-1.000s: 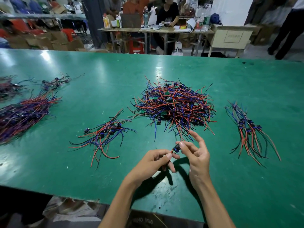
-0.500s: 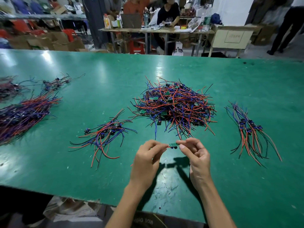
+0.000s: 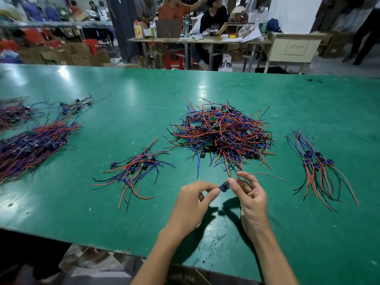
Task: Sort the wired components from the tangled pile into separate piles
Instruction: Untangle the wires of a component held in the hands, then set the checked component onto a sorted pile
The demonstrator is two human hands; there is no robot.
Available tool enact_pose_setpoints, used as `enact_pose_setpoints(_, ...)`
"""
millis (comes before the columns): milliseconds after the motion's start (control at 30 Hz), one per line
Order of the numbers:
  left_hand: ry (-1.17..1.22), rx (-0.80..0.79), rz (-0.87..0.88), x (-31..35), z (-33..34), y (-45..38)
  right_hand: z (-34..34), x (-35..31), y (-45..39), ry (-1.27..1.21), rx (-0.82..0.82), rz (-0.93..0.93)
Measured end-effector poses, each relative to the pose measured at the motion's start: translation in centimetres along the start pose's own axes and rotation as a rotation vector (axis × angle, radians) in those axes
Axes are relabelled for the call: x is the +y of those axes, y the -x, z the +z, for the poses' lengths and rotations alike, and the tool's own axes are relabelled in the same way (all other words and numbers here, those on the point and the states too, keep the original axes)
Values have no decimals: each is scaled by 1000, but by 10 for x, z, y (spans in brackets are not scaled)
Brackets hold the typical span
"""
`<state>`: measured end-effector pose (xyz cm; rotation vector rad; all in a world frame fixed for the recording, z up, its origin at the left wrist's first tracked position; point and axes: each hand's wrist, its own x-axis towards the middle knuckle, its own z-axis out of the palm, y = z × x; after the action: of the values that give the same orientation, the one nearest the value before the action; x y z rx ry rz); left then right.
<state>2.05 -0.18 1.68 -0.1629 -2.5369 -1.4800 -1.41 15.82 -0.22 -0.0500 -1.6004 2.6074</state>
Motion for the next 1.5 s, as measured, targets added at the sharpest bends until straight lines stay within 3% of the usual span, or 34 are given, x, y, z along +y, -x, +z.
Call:
enact_pose_setpoints(133,113,51,-92,3,-16,-11,4,-2,2,4,-26,8)
enact_pose_setpoints(267,160,290,-111,-11,-73,-33,4,-4,3,33,-11,26)
enact_pose_setpoints(400,-151,489,-309,-43,-138,-42,5,0,1,132,16,17)
enact_pose_setpoints(533,-549,340,-590,-68,-170,-37,9,5,5,400,-59,-39)
enact_pose_setpoints(600,-716,340,-632,-64,-170,-42,11,6,9,541,-113,-63)
enact_pose_setpoints(667,-793,433,-525,-50,-153,-51,12,8,10,642,-143,-83)
enact_pose_setpoints(733,-691,399,-382,-29,-120,-63,12,8,10,693,-148,-92)
enact_pose_setpoints(867,-588,34,-410,-12,-33,-82,12,9,9,724,-146,-85)
enact_pose_setpoints(967,-666,46,-374,-14,6,-85,10,11,7,754,-154,-98)
enact_pose_setpoints(1100,-708,47,-417,-7,8,-92,9,13,6,767,-151,-103)
enact_pose_setpoints(1200,-514,-2,-533,-3,1,-83,8,15,6,755,-121,-93)
enact_pose_setpoints(1367,22,-103,-625,9,-9,-44,16,17,-1,766,21,-21)
enact_pose_setpoints(1500,136,-254,-582,20,-6,-20,19,12,-8,843,-7,24)
